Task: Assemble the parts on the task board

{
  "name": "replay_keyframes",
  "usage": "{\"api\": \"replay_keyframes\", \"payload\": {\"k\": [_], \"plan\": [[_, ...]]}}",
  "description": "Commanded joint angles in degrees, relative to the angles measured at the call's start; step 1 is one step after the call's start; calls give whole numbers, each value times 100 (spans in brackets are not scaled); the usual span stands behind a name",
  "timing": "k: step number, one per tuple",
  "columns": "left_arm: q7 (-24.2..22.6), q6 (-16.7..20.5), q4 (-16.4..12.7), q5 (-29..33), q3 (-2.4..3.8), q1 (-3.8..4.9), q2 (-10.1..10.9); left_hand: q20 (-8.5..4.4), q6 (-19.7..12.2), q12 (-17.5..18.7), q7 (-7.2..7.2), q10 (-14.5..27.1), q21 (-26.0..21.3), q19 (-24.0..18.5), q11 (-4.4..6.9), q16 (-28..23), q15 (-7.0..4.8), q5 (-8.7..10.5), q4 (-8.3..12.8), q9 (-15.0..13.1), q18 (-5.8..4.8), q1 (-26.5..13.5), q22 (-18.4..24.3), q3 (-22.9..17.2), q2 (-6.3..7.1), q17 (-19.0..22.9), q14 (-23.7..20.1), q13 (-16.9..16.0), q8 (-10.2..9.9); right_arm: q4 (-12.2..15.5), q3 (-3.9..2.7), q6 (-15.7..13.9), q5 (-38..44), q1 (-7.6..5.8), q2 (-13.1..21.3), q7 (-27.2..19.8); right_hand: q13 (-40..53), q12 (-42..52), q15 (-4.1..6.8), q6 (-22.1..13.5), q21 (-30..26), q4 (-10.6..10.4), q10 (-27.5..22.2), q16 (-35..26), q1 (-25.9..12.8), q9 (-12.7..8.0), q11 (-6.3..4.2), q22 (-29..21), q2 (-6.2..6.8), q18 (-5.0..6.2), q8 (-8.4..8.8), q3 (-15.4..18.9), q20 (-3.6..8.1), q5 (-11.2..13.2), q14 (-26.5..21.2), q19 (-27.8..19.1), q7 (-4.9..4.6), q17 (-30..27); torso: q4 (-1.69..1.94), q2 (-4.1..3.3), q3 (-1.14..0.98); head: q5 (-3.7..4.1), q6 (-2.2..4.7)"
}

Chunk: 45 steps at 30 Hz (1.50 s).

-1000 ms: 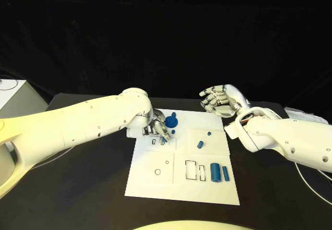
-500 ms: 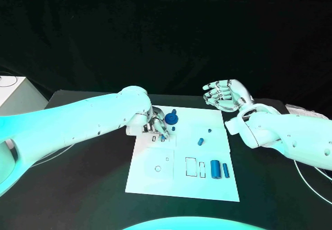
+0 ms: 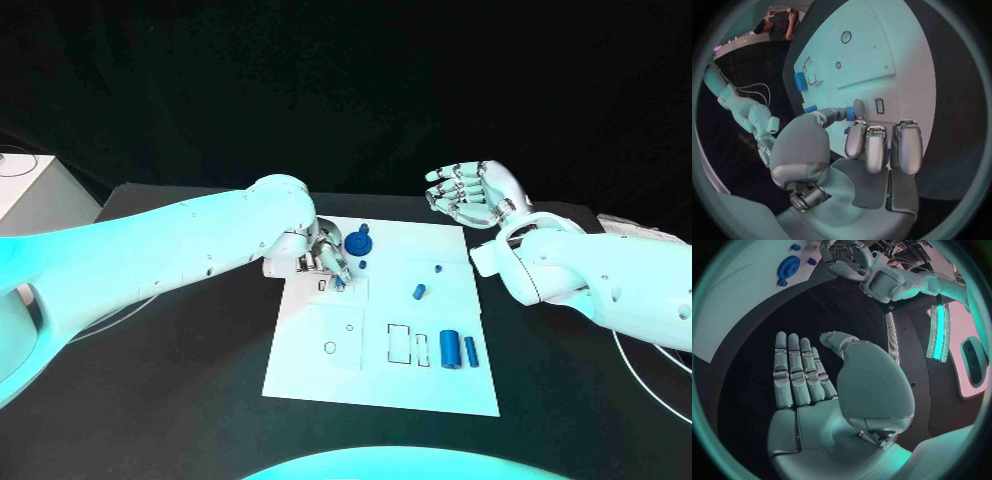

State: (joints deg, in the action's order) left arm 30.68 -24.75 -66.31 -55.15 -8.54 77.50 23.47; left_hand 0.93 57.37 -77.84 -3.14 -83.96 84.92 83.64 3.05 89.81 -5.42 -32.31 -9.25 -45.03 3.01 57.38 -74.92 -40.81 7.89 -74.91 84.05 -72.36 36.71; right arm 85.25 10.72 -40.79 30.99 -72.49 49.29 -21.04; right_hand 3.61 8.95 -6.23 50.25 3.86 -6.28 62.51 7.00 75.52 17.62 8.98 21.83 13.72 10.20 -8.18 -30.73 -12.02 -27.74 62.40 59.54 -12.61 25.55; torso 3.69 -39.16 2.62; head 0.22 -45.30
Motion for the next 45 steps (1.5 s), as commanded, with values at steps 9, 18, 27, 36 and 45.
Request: {"api": "replay_keyframes", "payload": {"k": [9, 18, 27, 36, 45], "plan": [[15, -220, 75, 44, -9, -23, -43, -22, 250, -25, 253, -44, 19, 44, 33, 19, -49, -26, 1090, -6, -69, 3, -595, -1108, -54, -1509, 595, -4, 18, 21, -1, 85, -69, 0, 5, -85, -5, -56, -28, -26, -27, 44, -26, -53, -56, -14, 46, -48, 9, 18, 47, 2, -31, 5, -16, -15, -73, -27, 1, -2, -3, -3, -48], [18, -252, 107, 59, -17, -41, -66, -23, 251, -31, 254, -46, 17, 42, 34, 19, -50, -25, 1093, -7, -68, -4, -591, -1114, -56, -1509, 595, -12, 18, 36, -1, 103, -69, -2, 16, -71, -5, -64, -31, -29, -27, 49, -33, -60, -56, -15, 50, -66, 8, 18, 53, 3, -34, 3, -18, -17, -77, -37, 1, -3, -3, -1, -81], [21, -333, 107, 97, -24, -45, -63, -24, 251, -26, 255, -44, 21, 47, 34, 19, -51, -25, 1095, -8, -70, -10, -599, -1119, -59, -1509, 595, -5, 19, 37, -1, 124, -69, -4, 15, -58, -5, -65, -32, -29, -26, 50, -33, -61, -55, -15, 50, -69, 8, 18, 54, 3, -34, 3, -18, -18, -78, -39, 5, -2, -3, 3, -106], [24, -379, 126, 113, -26, -46, -63, -24, 251, -29, 255, -46, 19, 44, 34, 19, -51, -24, 1097, -8, -69, -13, -595, -1122, -59, -1509, 595, -10, 19, 38, -1, 138, -69, -4, 13, -54, -4, -70, -34, -29, -26, 53, -36, -66, -55, -16, 52, -79, 8, 18, 56, 3, -36, 2, -19, -19, -80, -44, 2, -5, -5, -3, -123], [27, -469, 209, 131, -25, -46, -105, -26, 251, -23, 255, -43, 20, 45, 35, 19, -52, -22, 1104, -10, -70, -22, -598, -1128, -60, -1509, 595, -1, 19, 39, -1, 149, -69, -4, 5, -53, -4, -74, -36, -28, -26, 58, -39, -71, -54, -16, 54, -92, 8, 18, 59, 4, -39, 1, -21, -21, -81, -51, -3, -7, -8, -9, -131]]}}
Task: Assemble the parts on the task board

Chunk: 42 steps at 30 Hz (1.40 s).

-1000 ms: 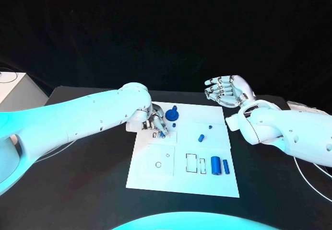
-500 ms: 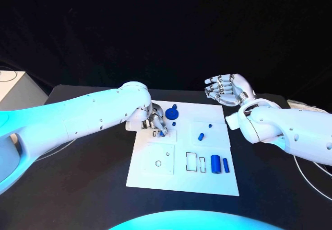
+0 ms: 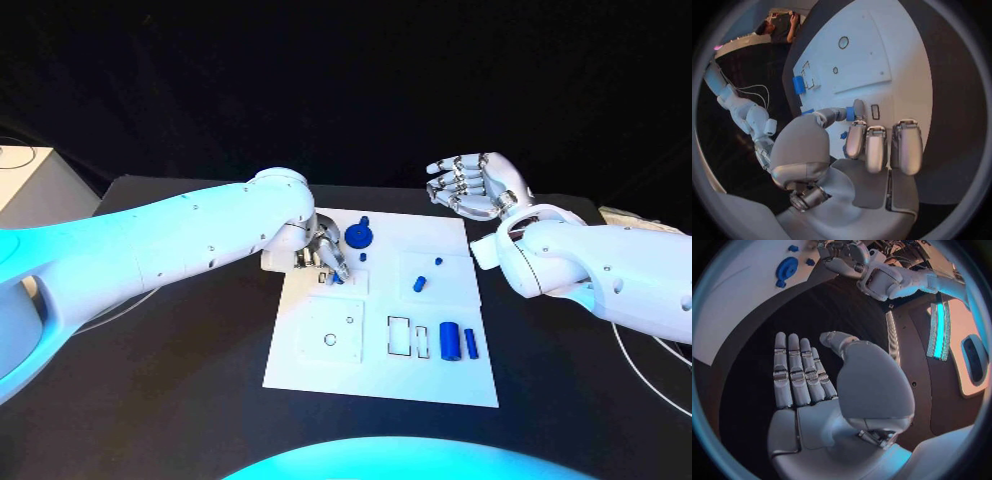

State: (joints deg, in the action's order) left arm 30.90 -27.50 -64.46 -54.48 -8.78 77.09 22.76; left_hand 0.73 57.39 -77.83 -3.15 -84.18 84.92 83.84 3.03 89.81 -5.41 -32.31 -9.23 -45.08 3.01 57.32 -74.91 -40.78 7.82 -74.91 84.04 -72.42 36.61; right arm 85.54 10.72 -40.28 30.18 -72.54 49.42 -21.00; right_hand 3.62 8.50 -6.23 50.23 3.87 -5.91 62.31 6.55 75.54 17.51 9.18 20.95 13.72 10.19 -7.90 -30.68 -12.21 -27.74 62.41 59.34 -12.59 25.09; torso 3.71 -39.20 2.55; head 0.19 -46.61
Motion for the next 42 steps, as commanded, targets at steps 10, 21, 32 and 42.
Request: {"api": "replay_keyframes", "payload": {"k": [10, 21, 32, 42], "plan": [[24, -428, 209, 116, 1, -4, -162, -7, 248, -27, 257, -22, 20, 25, 37, 19, -54, -21, 1107, -7, -69, -20, -598, -1132, -50, -1509, 596, -1, 29, 14, -1, 103, 12, 1, -17, -57, -5, -33, -37, -25, -26, 25, -19, -30, -56, -5, 34, -14, 6, 19, 32, -1, -20, 0, -23, -2, -84, -10, -4, -8, -7, -5, -19], [38, -551, 371, 145, 1, -1, -262, -8, 248, -19, 257, -18, 19, 23, 37, 19, -54, -20, 1114, -8, -69, -26, -597, -1135, -48, -1509, 596, 10, 29, 12, -1, 110, 12, 1, -31, -58, -5, -34, -37, -24, -26, 26, -19, -31, -55, -5, 35, -18, 6, 19, 33, -1, -21, 0, -23, -3, -84, -12, 2, 0, -7, -1, -38], [71, -726, 475, 154, -1, 2, -355, -12, 272, -68, 262, -45, 32, 37, 40, 19, -57, 3, 1100, -15, -75, -92, -621, -1149, -100, -1509, 596, -62, 36, 32, -1, 129, 10, 1, -32, -54, -4, -38, -39, -21, -26, 31, -19, -37, -53, -5, 36, -33, 4, 19, 34, -2, -23, -4, -24, -5, -85, -20, 4, 3, 0, 4, -54], [82, -736, 554, 158, -1, 3, -393, -18, 342, -145, 290, -91, 46, 54, 60, 19, -68, 136, 998, -26, -83, -320, -654, -1062, -275, -1509, 596, -175, 45, 56, -1, 159, 10, 1, -17, -44, -4, -42, -41, -18, -26, 37, -20, -44, -51, -5, 37, -48, 1, 19, 37, -4, -25, -11, -28, -8, -86, -28, 1, 0, 0, -5, -54]]}}
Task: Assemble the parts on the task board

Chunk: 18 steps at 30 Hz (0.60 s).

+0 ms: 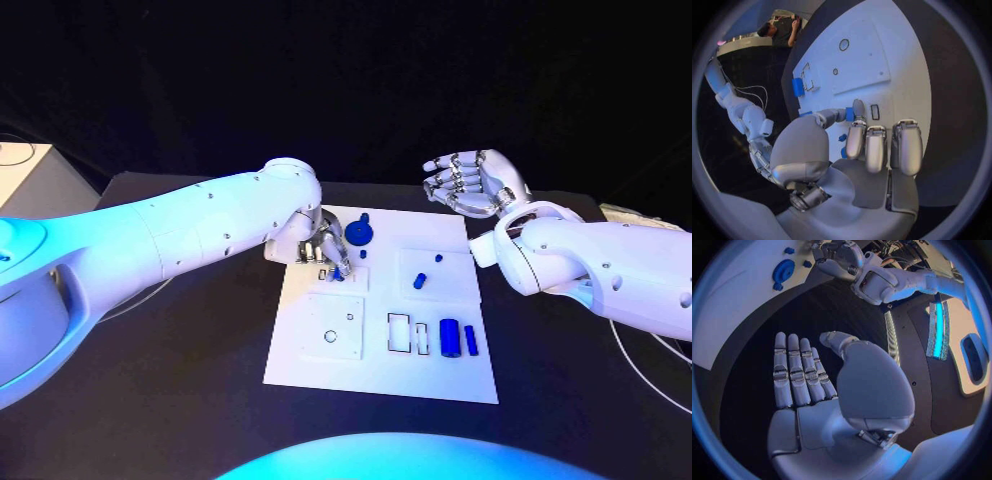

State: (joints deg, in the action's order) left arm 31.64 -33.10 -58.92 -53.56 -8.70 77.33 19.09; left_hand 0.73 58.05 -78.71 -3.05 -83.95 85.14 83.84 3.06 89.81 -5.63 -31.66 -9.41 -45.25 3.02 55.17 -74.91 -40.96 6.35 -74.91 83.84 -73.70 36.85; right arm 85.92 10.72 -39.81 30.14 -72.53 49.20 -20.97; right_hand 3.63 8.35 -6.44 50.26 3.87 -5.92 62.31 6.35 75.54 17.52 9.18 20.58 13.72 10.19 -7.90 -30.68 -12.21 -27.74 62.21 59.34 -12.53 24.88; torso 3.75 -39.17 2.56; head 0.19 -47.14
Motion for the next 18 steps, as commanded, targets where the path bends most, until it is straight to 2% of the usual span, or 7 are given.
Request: {"api": "replay_keyframes", "payload": {"k": [1, 18], "plan": [[9, -182, 4, 65, -10, -20, -28, -18, 279, -62, 282, -117, 24, 55, 56, 19, -46, 78, 1011, -9, -84, -115, -655, -1035, -136, -1509, 616, -55, 22, 20, -1, 114, 15, 1, 7, -45, -5, -26, -20, -21, -26, 38, -20, -24, -51, -6, 37, -11, 1, 20, 37, -4, -26, -11, -7, -8, -91, -8, -2, -5, 0, -3, -1], [22, -300, -2, 96, -11, -18, -21, -25, 367, -132, 310, -157, 29, 69, 69, 19, -54, 306, 840, 29, -90, -351, -680, -733, -379, -1509, 616, -175, -19, 41, -1, 130, 16, 1, 32, -28, -4, -33, -23, -15, -26, 50, -21, -37, -44, -6, 39, -36, -2, 20, 40, -9, -29, -25, -14, -14, -93, -23, -2, -3, 0, 3, -33]]}}
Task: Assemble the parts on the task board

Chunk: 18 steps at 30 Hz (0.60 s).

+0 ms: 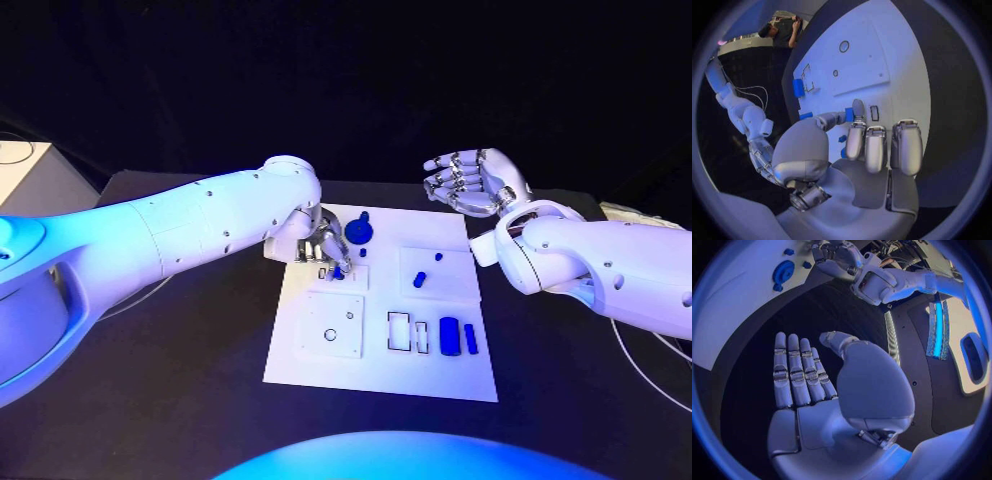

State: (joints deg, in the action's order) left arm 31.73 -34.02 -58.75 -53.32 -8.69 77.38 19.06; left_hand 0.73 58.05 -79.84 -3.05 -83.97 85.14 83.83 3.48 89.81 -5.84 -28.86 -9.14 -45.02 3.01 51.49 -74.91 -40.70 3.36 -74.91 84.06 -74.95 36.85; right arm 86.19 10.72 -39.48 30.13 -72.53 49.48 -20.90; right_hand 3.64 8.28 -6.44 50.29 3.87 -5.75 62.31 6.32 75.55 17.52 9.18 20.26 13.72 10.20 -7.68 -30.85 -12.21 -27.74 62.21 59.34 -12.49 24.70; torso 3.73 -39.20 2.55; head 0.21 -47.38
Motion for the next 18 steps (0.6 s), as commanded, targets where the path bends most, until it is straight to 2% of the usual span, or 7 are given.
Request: {"api": "replay_keyframes", "payload": {"k": [1, 6, 9, 15, 18], "plan": [[13, -210, -20, 73, -12, -23, -18, -25, 368, -20, 309, -155, 29, 69, 27, 19, -33, 26, 813, 6, -90, 17, -680, -760, -80, -1509, 594, -50, -19, 15, -1, 98, 17, 1, 5, -35, -4, -26, -23, -18, -26, 33, -21, -33, -44, -6, 39, -5, -2, 19, 18, 8, -29, -26, -14, -14, -98, -5, -2, 1, 1, 0, -10], [12, -207, -26, 80, -12, -23, -16, -25, 371, -20, 310, -155, 29, 69, 28, 19, -33, 41, 805, 9, -90, 8, -680, -745, -92, -1509, 594, -51, -22, 19, -1, 102, 18, 0, 11, -30, -4, -29, -24, -16, -26, 38, -21, -37, -41, -6, 40, -14, -4, 20, 19, 6, -30, -33, -15, -15, -99, -10, -3, -2, 0, 0, -13], [11, -200, -26, 82, -12, -23, -14, -25, 388, -22, 314, -158, 29, 70, 30, 19, -34, 127, 762, 23, -90, -30, -684, -679, -157, -1509, 594, -60, -38, 19, -1, 104, 20, 0, 11, -28, -4, -31, -25, -14, -25, 44, -21, -42, -38, -7, 41, -25, -6, 20, 21, 3, -31, -44, -16, -16, -100, -16, -1, -4, 0, 2, -15], [8, -197, -21, 96, -12, -22, -9, -25, 400, -23, 316, -161, 25, 69, 30, 19, -34, 227, 736, 34, -90, -68, -681, -628, -202, -1509, 594, -68, -51, 18, -1, 107, 22, 0, 10, -27, -4, -36, -27, -10, -24, 54, -19, -50, -34, -7, 42, -47, -10, 21, 25, -2, -33, -68, -17, -18, -101, -28, -2, 0, 3, 5, -19], [6, -193, -8, 105, -12, -22, -11, -25, 412, -22, 319, -163, 24, 70, 31, 19, -35, 428, 698, 51, -90, -122, -683, -590, -286, -1509, 594, -77, -73, 20, -1, 111, 24, 0, 10, -25, -3, -41, -28, -7, -22, 64, -17, -56, -32, -8, 43, -69, -11, 21, 29, -7, -34, -98, -15, -18, -102, -40, -4, 1, 4, 4, -17]]}}
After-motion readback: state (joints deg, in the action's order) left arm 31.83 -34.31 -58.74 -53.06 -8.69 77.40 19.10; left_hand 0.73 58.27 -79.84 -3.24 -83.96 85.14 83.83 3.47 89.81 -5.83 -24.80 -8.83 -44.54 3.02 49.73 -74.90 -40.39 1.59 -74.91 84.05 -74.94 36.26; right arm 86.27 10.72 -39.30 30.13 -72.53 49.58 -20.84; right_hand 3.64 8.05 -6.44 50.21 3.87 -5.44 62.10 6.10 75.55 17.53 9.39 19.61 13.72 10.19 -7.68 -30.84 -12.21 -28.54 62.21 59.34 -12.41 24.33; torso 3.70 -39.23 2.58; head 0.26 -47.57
